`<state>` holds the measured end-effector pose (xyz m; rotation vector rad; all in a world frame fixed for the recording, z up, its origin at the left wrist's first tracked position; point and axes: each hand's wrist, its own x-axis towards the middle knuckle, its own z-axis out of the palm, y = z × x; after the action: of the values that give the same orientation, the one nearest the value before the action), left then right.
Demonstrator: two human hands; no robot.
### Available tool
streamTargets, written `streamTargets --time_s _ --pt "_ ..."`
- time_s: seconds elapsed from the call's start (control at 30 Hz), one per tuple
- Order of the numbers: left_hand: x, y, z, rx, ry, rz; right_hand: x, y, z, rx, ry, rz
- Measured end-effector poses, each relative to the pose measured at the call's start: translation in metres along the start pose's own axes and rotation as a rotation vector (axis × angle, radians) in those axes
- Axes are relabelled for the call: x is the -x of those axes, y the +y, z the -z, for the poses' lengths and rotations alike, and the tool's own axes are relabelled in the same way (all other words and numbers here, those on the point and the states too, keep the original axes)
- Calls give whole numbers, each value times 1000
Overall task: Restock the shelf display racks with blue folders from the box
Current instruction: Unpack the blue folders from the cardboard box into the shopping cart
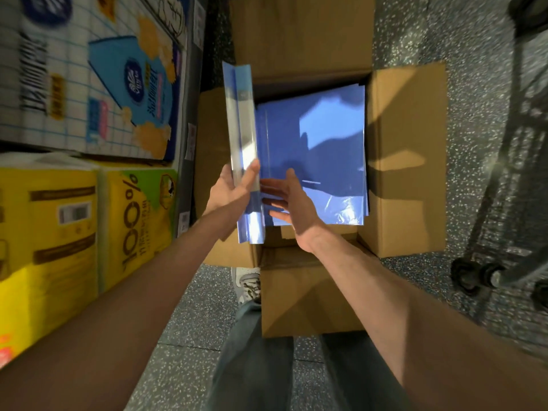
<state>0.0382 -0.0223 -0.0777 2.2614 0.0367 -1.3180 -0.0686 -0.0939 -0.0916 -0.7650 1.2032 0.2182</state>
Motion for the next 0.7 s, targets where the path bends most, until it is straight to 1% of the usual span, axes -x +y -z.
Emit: streamTargets --time_s 0.1,0.17,0.27,0.43,0.63,0.7 --pt "-2 5 -3 -221 62 -29 1 3 -1 -42 25 -2" --pt "-5 4 -9 -273 108 -72 6 3 0 -52 46 -16" --pt "-3 8 -13 -347 161 -77 17 4 3 -6 77 -49" --pt "18 22 8 -462 221 -118 49 6 6 97 137 -98" --pt "97 56 48 -528 188 -208 119 -25 -4 53 175 -64" --pt "137 73 60 -528 166 -235 153 -42 -7 35 198 -44"
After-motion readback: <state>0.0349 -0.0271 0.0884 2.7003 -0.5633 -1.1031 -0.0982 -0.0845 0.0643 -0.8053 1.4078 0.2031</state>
